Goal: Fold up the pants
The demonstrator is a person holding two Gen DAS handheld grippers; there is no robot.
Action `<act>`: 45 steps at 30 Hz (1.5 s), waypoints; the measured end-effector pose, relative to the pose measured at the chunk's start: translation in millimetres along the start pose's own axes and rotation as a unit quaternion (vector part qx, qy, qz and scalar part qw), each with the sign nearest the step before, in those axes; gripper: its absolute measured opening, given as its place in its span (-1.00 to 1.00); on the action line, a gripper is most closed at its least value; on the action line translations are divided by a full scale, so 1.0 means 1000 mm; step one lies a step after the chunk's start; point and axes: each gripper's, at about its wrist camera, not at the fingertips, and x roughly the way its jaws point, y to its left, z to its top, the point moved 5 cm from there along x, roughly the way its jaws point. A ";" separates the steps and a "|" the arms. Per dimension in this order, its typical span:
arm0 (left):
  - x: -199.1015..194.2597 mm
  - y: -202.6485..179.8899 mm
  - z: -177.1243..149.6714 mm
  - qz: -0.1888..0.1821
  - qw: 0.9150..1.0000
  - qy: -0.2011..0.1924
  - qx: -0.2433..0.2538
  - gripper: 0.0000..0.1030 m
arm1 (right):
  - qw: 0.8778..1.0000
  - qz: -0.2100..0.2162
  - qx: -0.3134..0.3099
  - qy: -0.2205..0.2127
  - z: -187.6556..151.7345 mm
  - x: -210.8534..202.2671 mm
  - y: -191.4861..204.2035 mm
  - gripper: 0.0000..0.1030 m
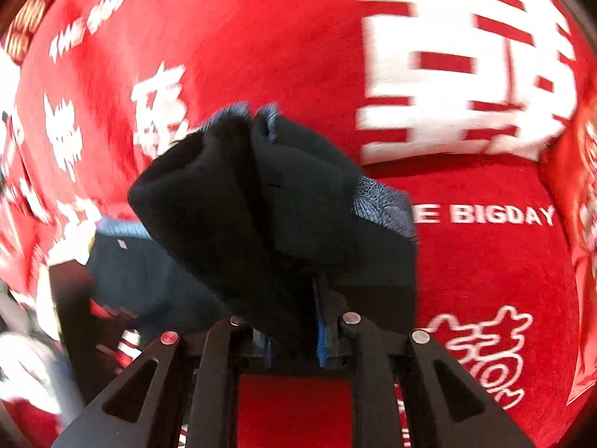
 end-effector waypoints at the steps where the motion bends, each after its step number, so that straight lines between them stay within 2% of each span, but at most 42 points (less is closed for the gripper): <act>1: 0.001 0.017 0.001 0.011 1.000 0.003 -0.010 0.80 | 0.999 -0.022 -0.029 0.017 -0.009 0.026 0.028 -0.62; 2: 0.002 0.035 0.002 0.023 1.000 0.005 -0.021 0.80 | 0.999 -0.022 -0.029 0.017 -0.009 0.026 0.028 -0.62; 4: 0.003 0.063 0.003 0.039 0.999 0.007 -0.035 0.80 | 0.996 -0.047 -0.060 0.034 -0.023 0.053 0.055 -0.57; 8: 0.005 0.085 0.009 0.051 0.998 0.005 -0.047 0.80 | 0.981 -0.135 -0.131 0.049 -0.048 0.090 0.097 -0.50; 9: 0.004 0.088 0.009 0.049 0.998 0.006 -0.049 0.80 | 0.976 -0.155 -0.147 0.046 -0.052 0.092 0.103 -0.38; 10: 0.002 0.088 0.009 0.045 0.998 0.007 -0.051 0.80 | 0.973 -0.158 -0.160 0.044 -0.055 0.091 0.109 -0.16; 11: 0.002 0.089 0.011 0.039 0.998 0.009 -0.054 0.80 | 0.977 -0.121 -0.167 0.047 -0.066 0.082 0.125 -0.06; 12: 0.000 0.086 0.012 0.031 0.998 0.010 -0.057 0.80 | 0.977 -0.121 -0.167 0.047 -0.066 0.082 0.125 0.07; 16: -0.009 0.069 0.025 -0.006 0.999 0.008 -0.049 0.80 | 0.984 -0.055 -0.163 0.053 -0.079 0.052 0.124 0.08; 20: -0.020 0.040 0.036 -0.084 0.996 0.014 -0.033 0.80 | 0.995 -0.046 -0.083 0.028 -0.062 0.022 0.078 0.09; 23: -0.013 0.017 0.041 -0.145 0.989 0.031 -0.015 0.80 | 0.999 -0.040 0.002 0.036 -0.053 0.017 0.032 0.09; 26: -0.008 -0.008 0.043 -0.172 0.984 0.048 0.000 0.78 | 0.997 -0.028 0.058 0.046 -0.055 0.023 0.007 0.09; 28: -0.002 -0.018 0.044 -0.176 0.983 0.055 0.011 0.57 | 0.996 -0.021 0.077 0.050 -0.060 0.023 -0.001 0.09; 29: 0.008 -0.019 0.047 -0.178 0.982 0.063 0.016 0.39 | 0.995 -0.017 0.084 0.051 -0.063 0.021 -0.004 0.09; 30: 0.012 -0.024 0.046 -0.179 0.981 0.073 0.020 0.29 | 0.995 -0.015 0.089 0.052 -0.065 0.018 -0.007 0.08; 31: 0.019 -0.022 0.047 -0.175 0.981 0.079 0.021 0.29 | 0.994 -0.014 0.092 0.053 -0.069 0.019 -0.006 0.08; 32: 0.022 -0.022 0.046 -0.167 0.982 0.082 0.022 0.17 | 0.994 -0.011 0.095 0.051 -0.072 0.019 -0.006 0.08; 33: 0.026 -0.022 0.045 -0.159 0.983 0.089 0.025 -0.17 | 0.994 -0.011 0.095 0.051 -0.072 0.019 -0.006 0.08; 34: 0.029 -0.021 0.043 -0.151 0.983 0.098 0.026 -0.36 | 0.994 -0.009 0.096 0.051 -0.072 0.019 -0.007 0.08; 35: 0.029 -0.018 0.041 -0.149 0.983 0.103 0.024 -0.66 | 0.994 -0.008 0.096 0.050 -0.072 0.019 -0.007 0.08; 38: 0.014 -0.014 0.043 -0.183 0.978 0.096 0.009 -0.70 | 0.994 -0.002 0.100 0.049 -0.072 0.015 -0.017 -0.01; 40: -0.005 -0.015 0.041 -0.189 0.978 0.084 0.029 -0.70 | 0.993 0.003 0.106 0.050 -0.071 0.015 -0.020 -0.04; 42: -0.015 -0.015 0.032 -0.175 0.979 0.081 0.057 -0.70 | 0.992 0.008 0.113 0.051 -0.071 0.011 -0.023 -0.04; 45: -0.002 -0.008 0.009 -0.145 0.981 0.105 0.069 -0.70 | 0.992 0.012 0.112 0.054 -0.073 0.007 -0.023 -0.04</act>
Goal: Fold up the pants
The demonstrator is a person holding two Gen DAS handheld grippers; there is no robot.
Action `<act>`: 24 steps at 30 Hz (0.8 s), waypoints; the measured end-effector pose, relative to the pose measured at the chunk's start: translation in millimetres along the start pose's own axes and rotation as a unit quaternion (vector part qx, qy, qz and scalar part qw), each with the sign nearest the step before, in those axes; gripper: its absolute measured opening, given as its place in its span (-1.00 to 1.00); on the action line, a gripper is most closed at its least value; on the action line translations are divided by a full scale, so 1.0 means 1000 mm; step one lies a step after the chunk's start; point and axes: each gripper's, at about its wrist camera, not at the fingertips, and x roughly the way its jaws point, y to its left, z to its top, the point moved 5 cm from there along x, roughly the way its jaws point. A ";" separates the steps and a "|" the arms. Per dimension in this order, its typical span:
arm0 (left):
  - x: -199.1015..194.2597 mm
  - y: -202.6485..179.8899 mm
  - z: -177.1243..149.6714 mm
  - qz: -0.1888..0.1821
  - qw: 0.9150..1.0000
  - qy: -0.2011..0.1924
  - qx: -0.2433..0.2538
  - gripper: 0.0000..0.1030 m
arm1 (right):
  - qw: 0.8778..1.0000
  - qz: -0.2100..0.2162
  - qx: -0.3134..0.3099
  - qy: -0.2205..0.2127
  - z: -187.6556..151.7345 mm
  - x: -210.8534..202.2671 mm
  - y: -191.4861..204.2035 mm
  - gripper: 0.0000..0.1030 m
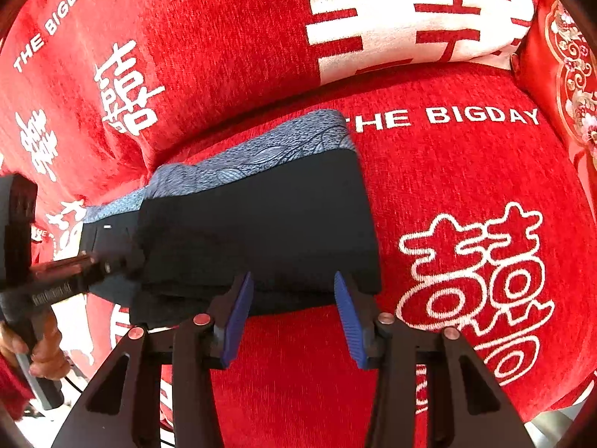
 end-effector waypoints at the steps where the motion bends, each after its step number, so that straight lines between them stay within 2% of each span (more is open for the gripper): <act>1: 0.007 0.005 -0.005 0.014 1.000 0.004 0.000 -0.70 | 1.000 0.003 -0.001 0.003 -0.002 0.001 0.001 -0.04; 2: 0.014 0.012 -0.009 0.026 1.000 0.003 -0.003 -0.70 | 1.000 0.006 -0.004 0.010 -0.004 0.004 0.002 -0.04; 5: 0.016 0.021 -0.011 0.011 0.999 -0.018 -0.041 -0.70 | 1.000 0.007 -0.013 0.020 -0.006 0.011 0.006 -0.04; 8: 0.003 0.026 -0.011 0.035 0.997 -0.030 -0.065 -0.69 | 1.000 0.008 -0.023 0.006 0.001 0.007 0.006 -0.04; 12: -0.024 0.020 0.001 0.051 0.996 -0.053 -0.056 -0.69 | 1.000 0.010 0.004 -0.009 0.023 0.003 -0.010 -0.04; 15: -0.026 0.007 0.021 0.055 0.996 -0.067 -0.035 -0.69 | 0.999 0.011 0.030 -0.020 0.049 0.005 -0.026 -0.09; 16: -0.020 0.001 0.029 0.057 0.995 -0.071 -0.030 -0.69 | 0.999 0.017 0.039 -0.024 0.064 0.011 -0.032 -0.26; 17: -0.015 -0.004 0.037 0.063 0.995 -0.074 -0.024 -0.69 | 0.999 0.017 0.039 -0.024 0.064 0.011 -0.032 -0.30; 21: 0.024 -0.010 0.064 0.090 0.993 -0.063 -0.031 -0.69 | 0.998 0.035 0.040 -0.020 0.090 0.029 -0.029 -0.32; 24: 0.042 0.000 0.063 0.102 0.992 -0.054 -0.052 -0.69 | 0.999 0.041 0.021 -0.003 0.095 0.049 -0.016 -0.33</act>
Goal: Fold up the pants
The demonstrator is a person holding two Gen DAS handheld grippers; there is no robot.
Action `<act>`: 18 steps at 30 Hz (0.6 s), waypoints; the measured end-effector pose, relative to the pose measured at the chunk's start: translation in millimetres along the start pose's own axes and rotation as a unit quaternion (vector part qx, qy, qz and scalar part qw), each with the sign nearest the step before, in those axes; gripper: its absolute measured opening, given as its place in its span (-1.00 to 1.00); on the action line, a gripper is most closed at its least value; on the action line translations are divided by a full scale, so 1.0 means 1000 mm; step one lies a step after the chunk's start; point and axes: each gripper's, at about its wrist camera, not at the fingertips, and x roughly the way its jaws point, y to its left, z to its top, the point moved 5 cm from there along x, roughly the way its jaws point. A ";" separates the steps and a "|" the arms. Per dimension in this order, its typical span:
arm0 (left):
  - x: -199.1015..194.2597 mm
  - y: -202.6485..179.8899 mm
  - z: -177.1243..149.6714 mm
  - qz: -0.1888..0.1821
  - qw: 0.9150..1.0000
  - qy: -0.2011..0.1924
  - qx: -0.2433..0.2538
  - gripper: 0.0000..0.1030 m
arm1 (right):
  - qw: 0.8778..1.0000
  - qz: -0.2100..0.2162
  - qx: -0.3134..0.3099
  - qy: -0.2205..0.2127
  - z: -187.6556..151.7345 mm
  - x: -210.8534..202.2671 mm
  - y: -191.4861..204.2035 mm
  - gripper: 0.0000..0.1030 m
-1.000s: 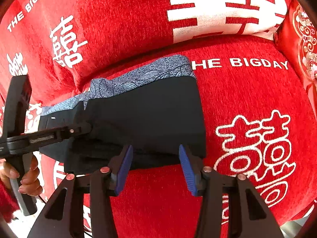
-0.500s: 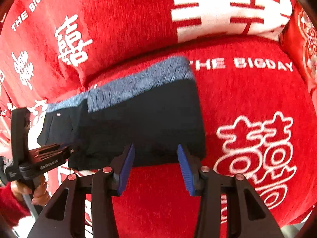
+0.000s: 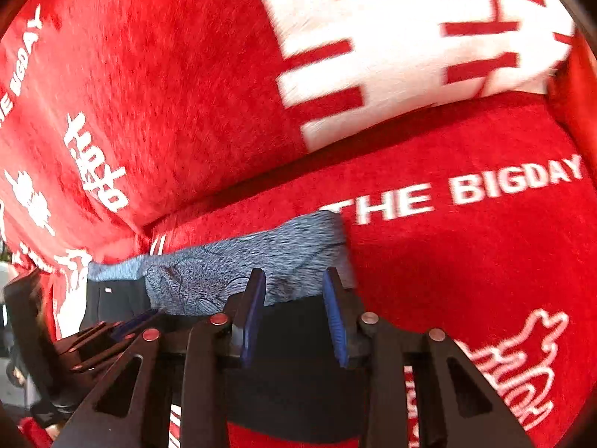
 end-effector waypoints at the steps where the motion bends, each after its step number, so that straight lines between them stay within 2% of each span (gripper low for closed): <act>1: 0.000 0.002 -0.002 0.000 1.000 -0.007 0.001 -0.69 | 1.000 0.004 -0.006 0.018 -0.003 0.012 0.005 -0.33; 3: -0.001 0.002 -0.007 0.006 1.000 -0.010 0.010 -0.69 | 0.999 0.000 -0.015 0.042 -0.011 0.028 0.010 -0.32; 6: -0.007 0.008 -0.014 -0.001 1.000 -0.009 0.007 -0.69 | 0.998 -0.032 -0.049 0.035 -0.018 0.036 0.024 -0.31; 8: -0.012 0.013 -0.017 0.004 1.000 -0.010 -0.001 -0.63 | 0.997 -0.029 -0.060 0.042 -0.024 0.035 0.033 -0.28; 9: -0.015 0.017 -0.018 0.008 1.000 -0.010 -0.008 -0.07 | 0.997 -0.025 -0.063 0.047 -0.029 0.034 0.036 -0.27; 11: -0.026 0.028 -0.021 0.026 0.999 -0.030 -0.034 0.65 | 0.995 -0.026 -0.077 0.049 -0.038 0.030 0.042 -0.27; 12: -0.031 0.032 -0.022 0.027 0.998 -0.042 -0.041 0.65 | 0.995 -0.029 -0.086 0.050 -0.044 0.027 0.045 -0.27; 14: -0.035 0.035 -0.026 0.022 0.998 -0.034 -0.048 0.65 | 0.993 -0.031 -0.097 0.052 -0.054 0.021 0.049 -0.27; 18: -0.042 0.050 -0.047 0.044 0.996 -0.021 -0.069 0.66 | 0.991 -0.036 -0.114 0.055 -0.073 0.011 0.058 -0.15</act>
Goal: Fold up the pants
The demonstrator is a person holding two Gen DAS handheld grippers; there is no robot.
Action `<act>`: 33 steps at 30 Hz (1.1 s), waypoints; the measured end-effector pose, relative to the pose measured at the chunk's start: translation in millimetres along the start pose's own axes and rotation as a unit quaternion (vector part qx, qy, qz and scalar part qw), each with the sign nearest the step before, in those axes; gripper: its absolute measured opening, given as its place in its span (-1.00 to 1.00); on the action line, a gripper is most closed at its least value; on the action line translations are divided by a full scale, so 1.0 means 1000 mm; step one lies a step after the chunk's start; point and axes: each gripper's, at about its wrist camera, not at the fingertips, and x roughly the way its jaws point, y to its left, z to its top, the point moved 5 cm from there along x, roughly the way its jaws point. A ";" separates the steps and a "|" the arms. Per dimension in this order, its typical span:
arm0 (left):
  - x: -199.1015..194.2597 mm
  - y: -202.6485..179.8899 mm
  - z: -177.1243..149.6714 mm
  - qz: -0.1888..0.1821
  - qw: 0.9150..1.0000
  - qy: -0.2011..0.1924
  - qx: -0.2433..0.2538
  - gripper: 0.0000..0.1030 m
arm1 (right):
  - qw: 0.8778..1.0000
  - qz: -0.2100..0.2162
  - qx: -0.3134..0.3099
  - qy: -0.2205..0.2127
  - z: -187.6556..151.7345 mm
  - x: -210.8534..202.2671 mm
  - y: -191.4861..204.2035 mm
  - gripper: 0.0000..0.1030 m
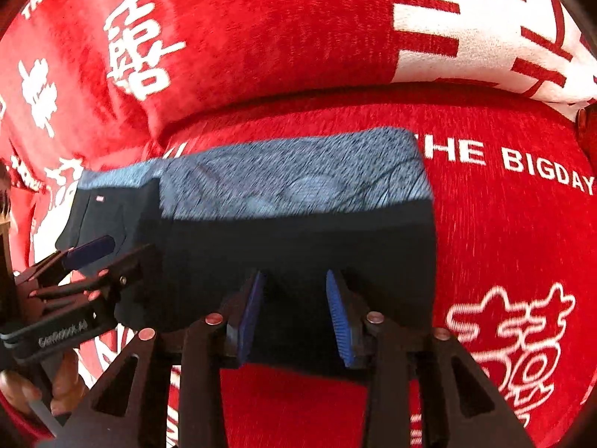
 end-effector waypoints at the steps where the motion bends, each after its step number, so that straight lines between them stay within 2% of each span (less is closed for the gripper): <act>1: -0.002 0.007 -0.007 0.012 1.000 0.003 -0.004 0.66 | 1.000 0.000 -0.007 -0.001 -0.005 -0.005 0.006 -0.12; 6: -0.008 0.037 -0.037 0.047 0.998 0.019 -0.036 0.66 | 0.999 0.020 -0.025 0.003 -0.008 -0.006 0.030 -0.09; 9: -0.010 0.056 -0.053 0.057 0.996 0.029 -0.063 0.66 | 0.997 0.029 -0.071 0.010 -0.009 0.001 0.057 -0.08; 10: -0.010 0.061 -0.057 0.059 0.995 0.031 -0.070 0.66 | 0.994 0.037 -0.106 0.015 -0.010 0.006 0.075 -0.07; 11: -0.012 0.066 -0.061 0.062 0.995 0.031 -0.077 0.66 | 0.994 0.037 -0.106 0.015 -0.010 0.006 0.075 -0.05; 13: -0.014 0.076 -0.067 0.066 0.993 0.031 -0.089 0.66 | 0.987 0.043 -0.152 0.027 -0.013 0.011 0.095 0.14; 17: -0.015 0.084 -0.072 0.064 0.991 0.031 -0.113 0.66 | 0.969 0.017 -0.246 0.031 -0.021 0.025 0.126 0.16; 20: -0.010 0.085 -0.076 0.061 0.991 0.038 -0.117 0.66 | 0.958 -0.008 -0.283 0.040 -0.026 0.038 0.134 0.14; 22: -0.009 0.088 -0.076 0.054 0.991 0.041 -0.118 0.66 | 0.955 -0.003 -0.290 0.058 -0.028 0.049 0.139 -0.25; 23: -0.010 0.088 -0.075 0.050 0.991 0.039 -0.116 0.66 | 0.955 0.000 -0.290 0.056 -0.029 0.047 0.142 -0.35; 24: -0.011 0.090 -0.075 0.050 0.992 0.037 -0.113 0.66 | 0.955 0.000 -0.290 0.056 -0.029 0.047 0.142 -0.60; 26: -0.012 0.095 -0.074 0.049 0.992 0.037 -0.110 0.66 | 0.957 0.002 -0.286 0.054 -0.029 0.041 0.150 -0.68; 27: -0.013 0.098 -0.073 0.049 0.992 0.036 -0.110 0.66 | 0.959 0.010 -0.279 0.054 -0.030 0.038 0.153 -0.87; 29: -0.012 0.106 -0.071 0.050 0.992 0.036 -0.110 0.66 | 0.963 0.044 -0.255 0.074 -0.034 0.038 0.156 -0.89; 30: -0.012 0.110 -0.071 0.049 0.992 0.037 -0.111 0.66 | 0.964 0.046 -0.248 0.083 -0.038 0.043 0.160 -0.89; 33: -0.015 0.123 -0.073 0.042 0.992 0.034 -0.116 0.66 | 0.966 0.019 -0.248 0.071 -0.041 0.047 0.166 -0.87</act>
